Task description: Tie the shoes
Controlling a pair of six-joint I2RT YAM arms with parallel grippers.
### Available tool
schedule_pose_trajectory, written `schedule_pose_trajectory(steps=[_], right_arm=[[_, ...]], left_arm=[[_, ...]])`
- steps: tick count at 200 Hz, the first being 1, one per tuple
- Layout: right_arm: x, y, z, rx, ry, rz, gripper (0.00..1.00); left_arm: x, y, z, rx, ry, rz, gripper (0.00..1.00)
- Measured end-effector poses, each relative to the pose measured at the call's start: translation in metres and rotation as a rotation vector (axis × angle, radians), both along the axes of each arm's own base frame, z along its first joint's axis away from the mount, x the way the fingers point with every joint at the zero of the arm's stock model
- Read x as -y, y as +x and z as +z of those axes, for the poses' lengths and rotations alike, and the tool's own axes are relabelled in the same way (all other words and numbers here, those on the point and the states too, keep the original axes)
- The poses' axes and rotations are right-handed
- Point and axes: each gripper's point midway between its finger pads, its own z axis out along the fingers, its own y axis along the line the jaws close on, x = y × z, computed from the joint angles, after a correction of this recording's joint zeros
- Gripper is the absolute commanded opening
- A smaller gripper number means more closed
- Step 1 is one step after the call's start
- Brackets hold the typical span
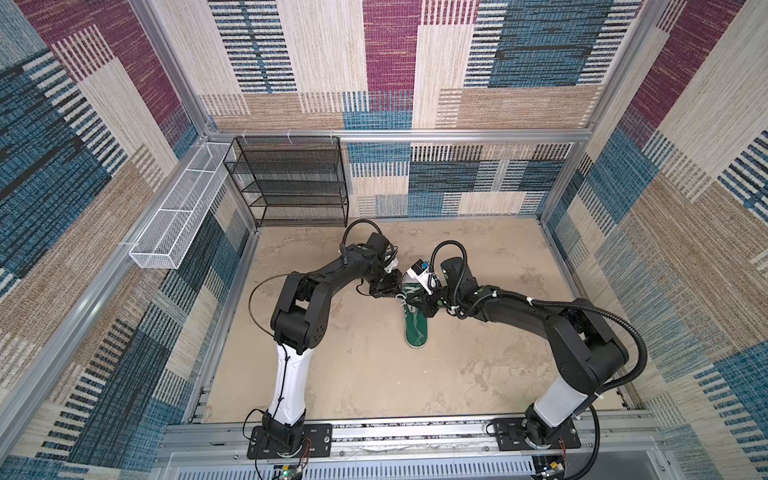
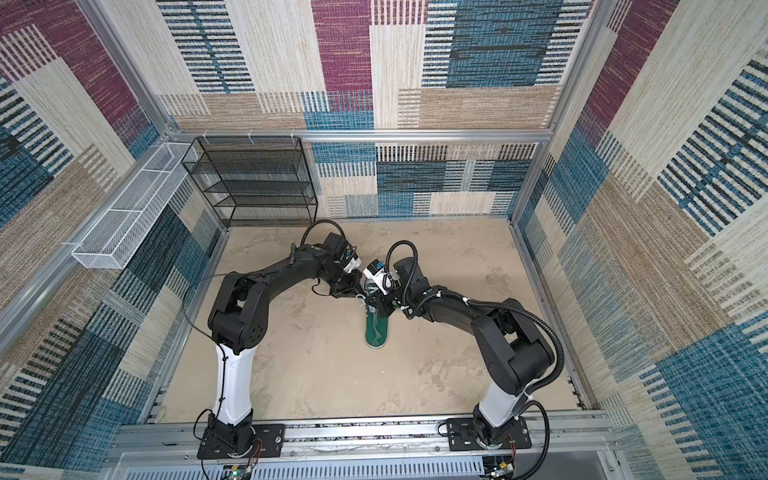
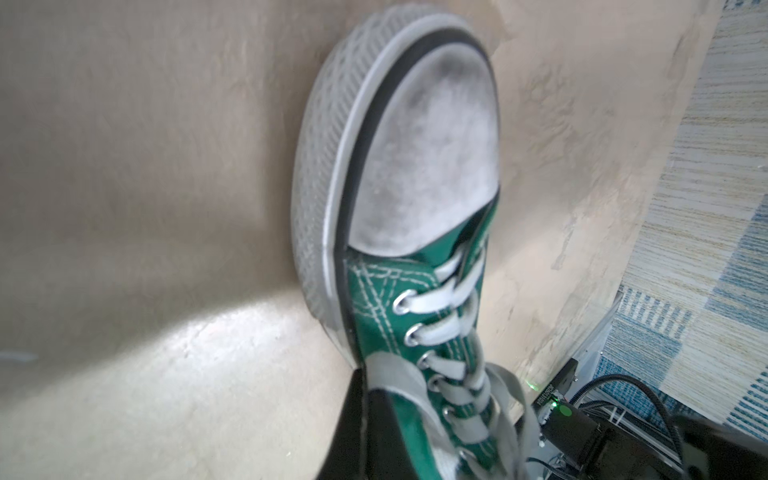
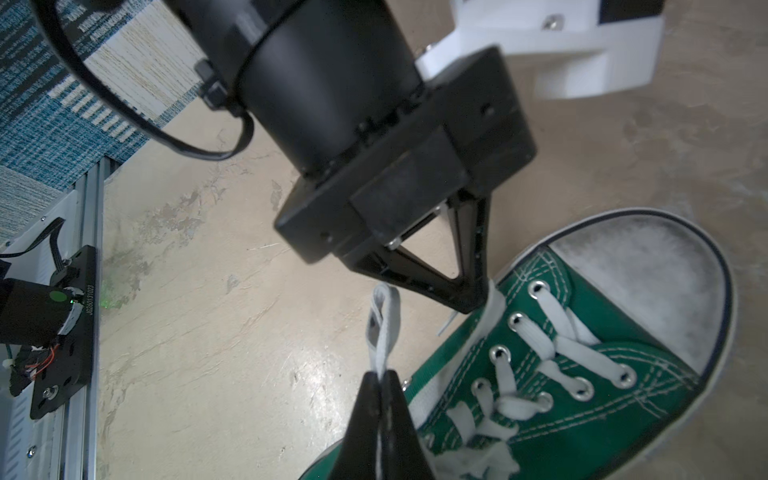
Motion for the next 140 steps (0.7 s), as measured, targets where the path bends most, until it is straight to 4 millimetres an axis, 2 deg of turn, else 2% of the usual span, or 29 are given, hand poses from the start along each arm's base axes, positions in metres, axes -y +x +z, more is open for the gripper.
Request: schedule_pose_trajectory(steps=[38, 82, 93, 100, 140], right_arm=[[0.000, -0.004, 0.000, -0.007, 0.007, 0.011, 0.00], [0.001, -0.007, -0.001, -0.017, 0.009, 0.004, 0.00], [0.001, -0.007, -0.002, -0.019, 0.010, 0.003, 0.04], [0.002, -0.007, -0.002, -0.015, 0.012, 0.002, 0.12], [0.005, -0.010, 0.004, -0.001, 0.024, -0.021, 0.25]], left_arm=[[0.016, 0.021, 0.023, 0.053, -0.057, -0.023, 0.00], [0.043, 0.026, 0.043, 0.067, -0.136, -0.071, 0.00], [0.051, 0.024, 0.044, 0.064, -0.156, -0.089, 0.00], [0.056, 0.023, 0.044, 0.061, -0.162, -0.098, 0.00], [0.077, 0.010, 0.038, 0.015, -0.197, -0.136, 0.00]])
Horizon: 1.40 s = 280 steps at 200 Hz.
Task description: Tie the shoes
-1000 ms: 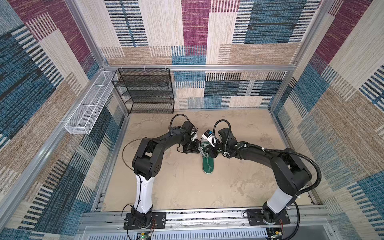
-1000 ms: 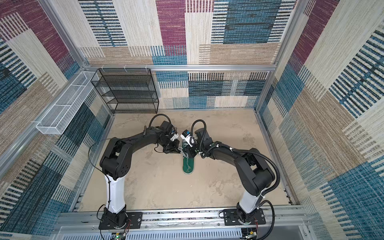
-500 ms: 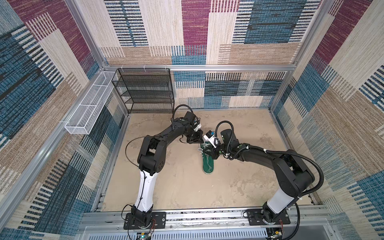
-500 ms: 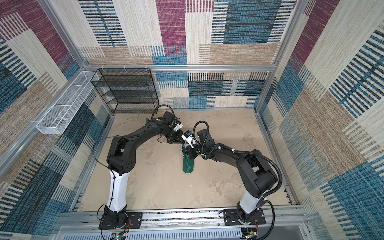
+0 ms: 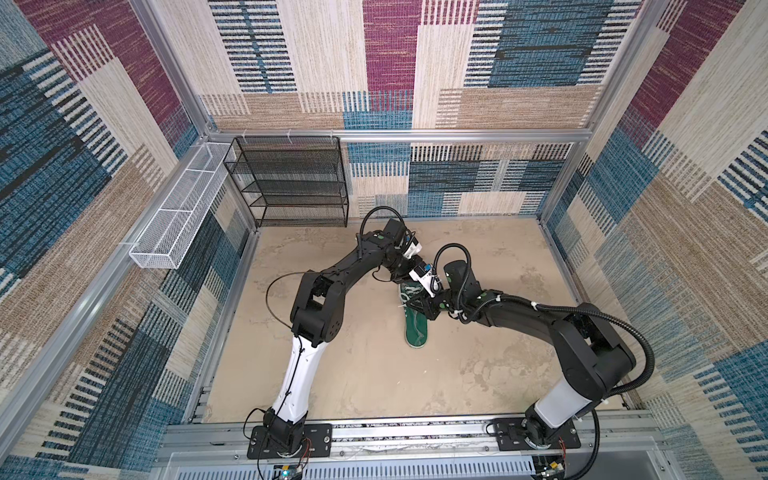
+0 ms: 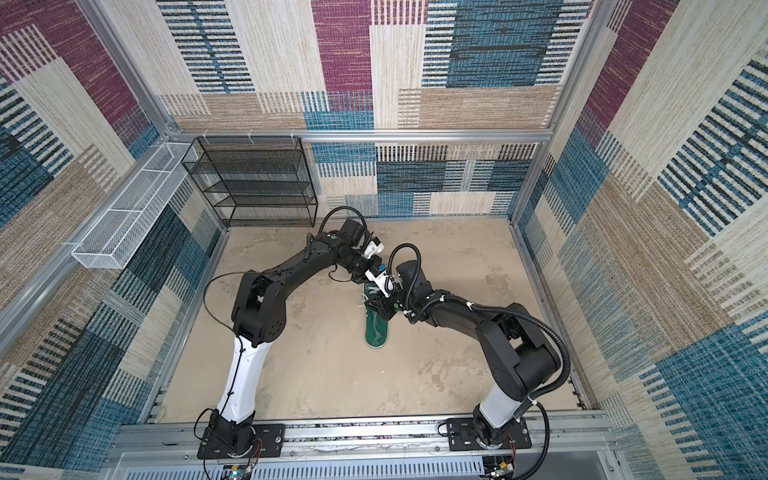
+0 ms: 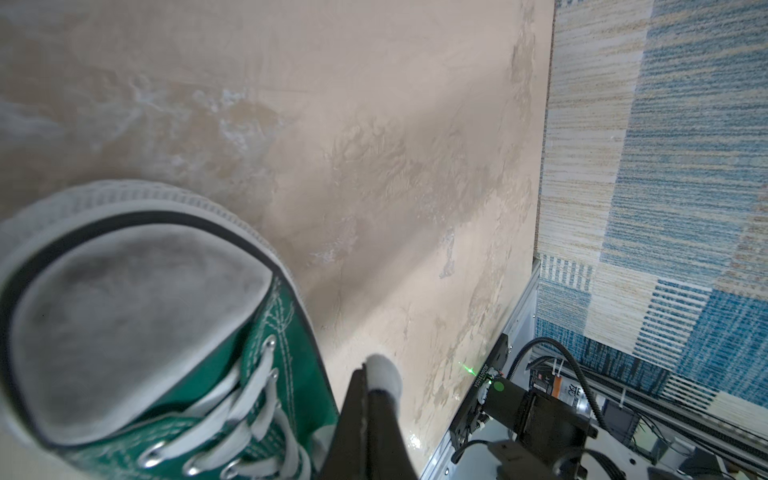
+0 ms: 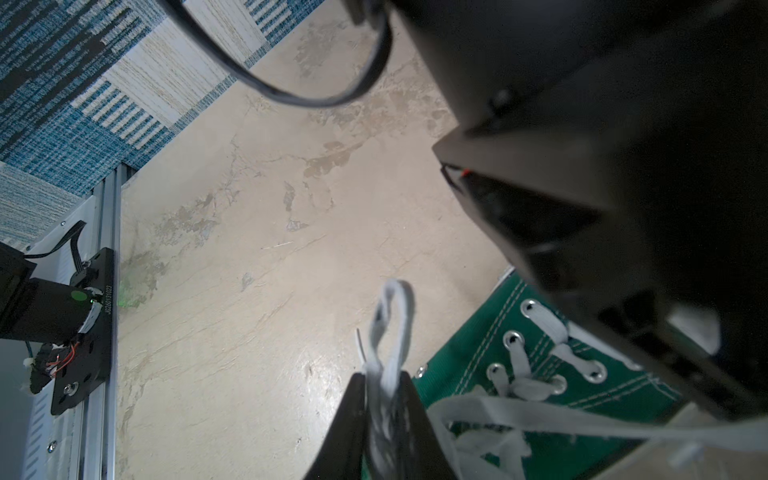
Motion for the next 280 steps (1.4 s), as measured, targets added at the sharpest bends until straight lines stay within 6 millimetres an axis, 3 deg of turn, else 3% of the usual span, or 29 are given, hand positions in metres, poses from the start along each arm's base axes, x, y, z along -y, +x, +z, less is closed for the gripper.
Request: schedule_pose_trajectory(steps=[43, 54, 98, 127, 165, 193, 215, 239, 258, 280], right_arm=[[0.003, -0.001, 0.003, 0.009, 0.002, -0.015, 0.39], [0.004, -0.001, 0.007, 0.019, 0.003, -0.020, 0.44], [0.014, 0.002, 0.026, 0.070, 0.001, -0.068, 0.55], [0.034, 0.005, 0.037, 0.098, 0.006, -0.132, 0.59], [0.068, 0.010, 0.054, 0.111, 0.039, -0.237, 0.61], [0.075, 0.010, 0.056, 0.082, 0.049, -0.270, 0.61], [0.078, 0.011, 0.038, -0.009, 0.035, -0.312, 0.60], [0.081, 0.009, 0.013, -0.137, 0.018, -0.362, 0.60], [0.080, 0.008, -0.001, -0.209, 0.017, -0.383, 0.59], [0.079, 0.006, -0.016, -0.275, 0.009, -0.399, 0.58]], left_arm=[[0.020, -0.005, -0.001, -0.020, -0.038, -0.026, 0.00], [0.022, -0.006, -0.004, -0.033, -0.043, -0.032, 0.16], [0.030, -0.006, -0.002, -0.028, -0.055, -0.040, 0.40], [0.041, 0.002, 0.003, -0.018, -0.090, -0.049, 0.55], [0.051, -0.005, 0.001, -0.033, -0.091, -0.073, 0.63], [0.053, 0.008, 0.027, 0.038, -0.116, -0.067, 0.64], [0.040, 0.023, 0.048, 0.092, -0.112, -0.034, 0.64], [0.011, 0.029, 0.072, 0.126, -0.092, 0.020, 0.65], [-0.018, 0.022, 0.082, 0.134, -0.069, 0.055, 0.65], [-0.045, 0.002, 0.072, 0.103, -0.026, 0.083, 0.65]])
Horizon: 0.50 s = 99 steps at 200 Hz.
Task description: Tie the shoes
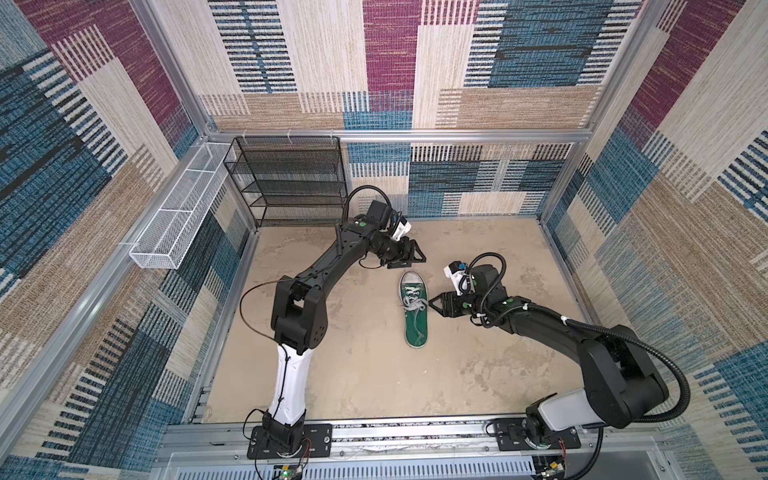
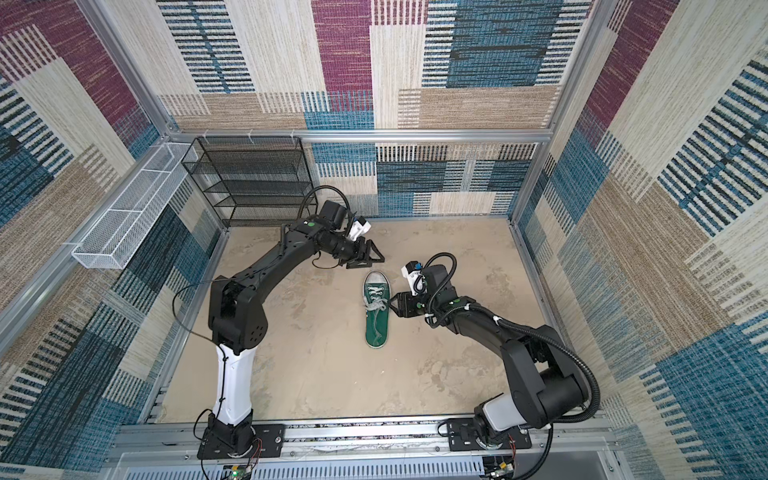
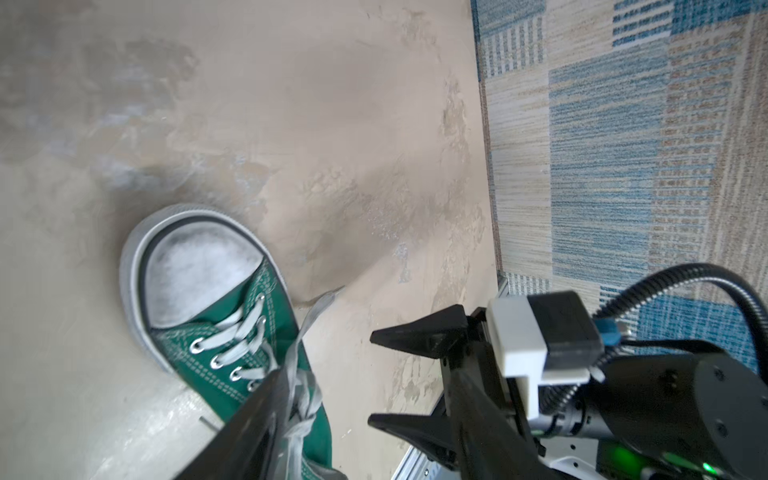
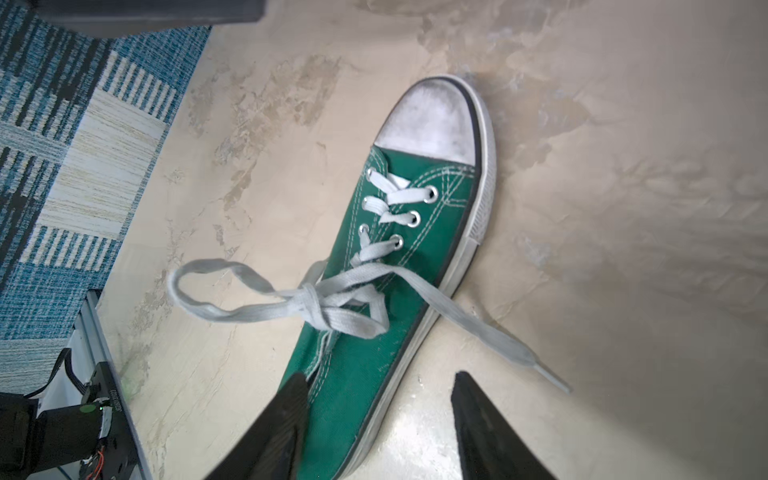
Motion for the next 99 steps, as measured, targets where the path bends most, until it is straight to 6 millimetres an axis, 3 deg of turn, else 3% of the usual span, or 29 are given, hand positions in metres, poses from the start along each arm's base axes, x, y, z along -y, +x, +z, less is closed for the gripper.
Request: schedule_pose_trajectory(steps=[55, 99], right_arm=[[-0.002, 0.000, -0.013, -0.063, 0.008, -0.011, 0.57], [-0.006, 0.000, -0.015, -0.082, 0.019, 0.003, 0.57]], left_arm=[[-0.035, -0.055, -0.041, -0.049, 0.053, 0.031, 0.73], [-0.038, -0.072, -0.066, -0.005, 0.005, 0.072, 0.82]])
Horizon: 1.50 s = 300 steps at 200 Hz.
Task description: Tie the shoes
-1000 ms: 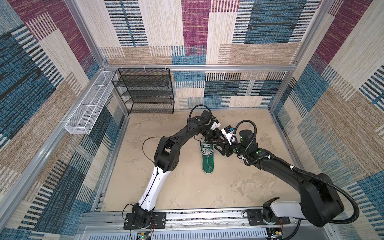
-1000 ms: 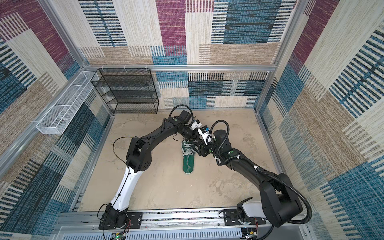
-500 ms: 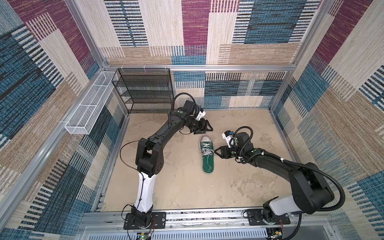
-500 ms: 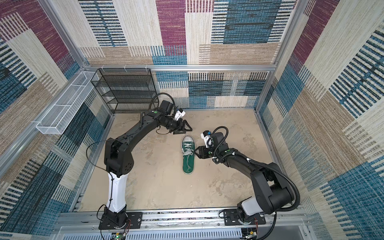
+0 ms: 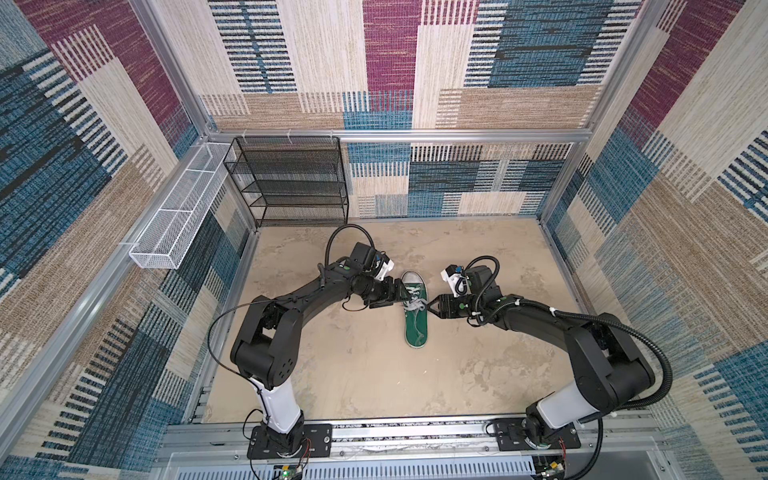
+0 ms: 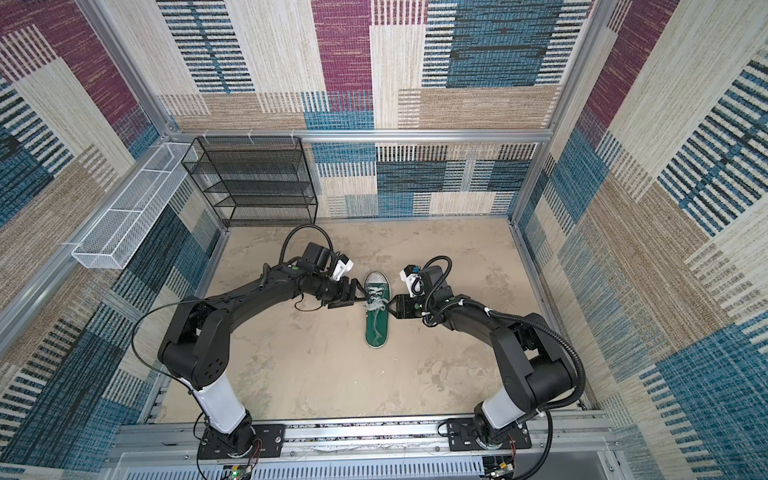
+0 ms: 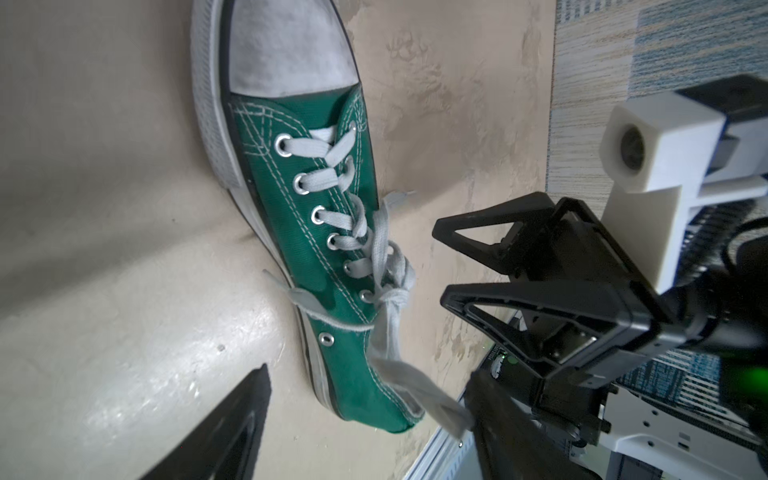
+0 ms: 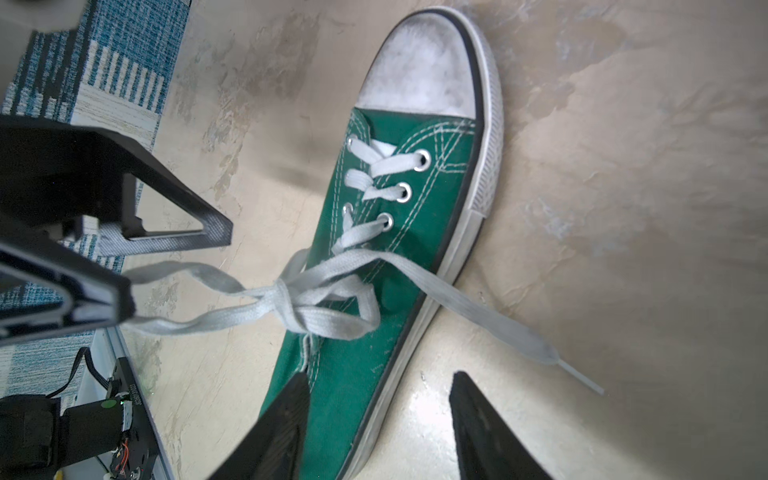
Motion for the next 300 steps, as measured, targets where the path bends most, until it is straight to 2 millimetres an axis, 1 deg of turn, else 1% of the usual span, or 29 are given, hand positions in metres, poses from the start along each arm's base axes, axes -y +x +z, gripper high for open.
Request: schedule_pose_trajectory(steps=[20, 33, 44, 54, 74, 110, 114, 130, 140, 154, 168, 201, 210, 246, 259, 269, 273, 288, 300], right_arm=[[-0.001, 0.003, 0.003, 0.007, 0.003, 0.000, 0.57], [-0.001, 0.004, 0.003, 0.009, 0.003, 0.000, 0.57], [-0.001, 0.003, 0.002, 0.003, 0.001, 0.000, 0.57], [-0.001, 0.002, 0.000, -0.004, -0.002, 0.000, 0.56], [0.000, 0.001, -0.002, -0.017, -0.007, 0.001, 0.56], [-0.003, 0.002, 0.000, -0.011, 0.000, 0.014, 0.55], [-0.003, 0.001, 0.000, -0.012, 0.003, 0.017, 0.55], [-0.005, 0.000, 0.001, -0.017, 0.015, 0.029, 0.53], [-0.007, -0.001, 0.001, -0.017, 0.022, 0.039, 0.50], [-0.008, -0.002, -0.001, -0.023, 0.023, 0.045, 0.48], [-0.009, -0.002, -0.005, -0.027, 0.022, 0.055, 0.46], [-0.014, 0.000, -0.006, -0.024, 0.030, 0.090, 0.39], [-0.016, 0.002, -0.006, -0.017, 0.035, 0.100, 0.37], [-0.025, 0.010, -0.008, -0.008, 0.038, 0.133, 0.34], [-0.027, 0.011, -0.010, -0.005, 0.037, 0.146, 0.30], [-0.029, 0.012, -0.012, -0.008, 0.037, 0.153, 0.21], [-0.030, 0.013, -0.013, -0.006, 0.035, 0.157, 0.20], [-0.032, 0.014, -0.015, -0.013, 0.031, 0.162, 0.20], [-0.034, 0.014, -0.016, -0.014, 0.027, 0.169, 0.23]], left_arm=[[0.005, -0.005, -0.003, 0.042, -0.034, 0.001, 0.83], [0.010, -0.006, 0.005, 0.095, -0.058, -0.009, 0.83], [0.016, -0.008, 0.012, 0.133, -0.080, -0.024, 0.81], [0.019, -0.008, 0.015, 0.159, -0.086, -0.027, 0.79], [0.018, -0.005, 0.009, 0.178, -0.063, -0.009, 0.73], [0.018, 0.000, -0.005, 0.177, -0.029, 0.010, 0.61], [0.018, 0.001, -0.006, 0.177, -0.027, 0.013, 0.58], [0.020, 0.003, -0.010, 0.166, -0.029, 0.019, 0.41], [0.022, 0.005, -0.011, 0.162, -0.032, 0.019, 0.30], [0.024, 0.007, -0.012, 0.158, -0.038, 0.019, 0.09], [0.027, 0.009, -0.009, 0.158, -0.047, 0.016, 0.00], [0.030, 0.018, 0.000, 0.173, -0.061, 0.021, 0.00], [0.030, 0.021, 0.000, 0.172, -0.060, 0.023, 0.00], [0.029, 0.025, -0.003, 0.163, -0.054, 0.030, 0.00], [0.028, 0.027, -0.002, 0.163, -0.054, 0.033, 0.00], [0.028, 0.027, -0.002, 0.163, -0.053, 0.035, 0.00], [0.028, 0.028, -0.002, 0.163, -0.054, 0.035, 0.00], [0.026, 0.028, -0.002, 0.161, -0.052, 0.038, 0.00], [0.025, 0.030, -0.003, 0.159, -0.051, 0.042, 0.00]])
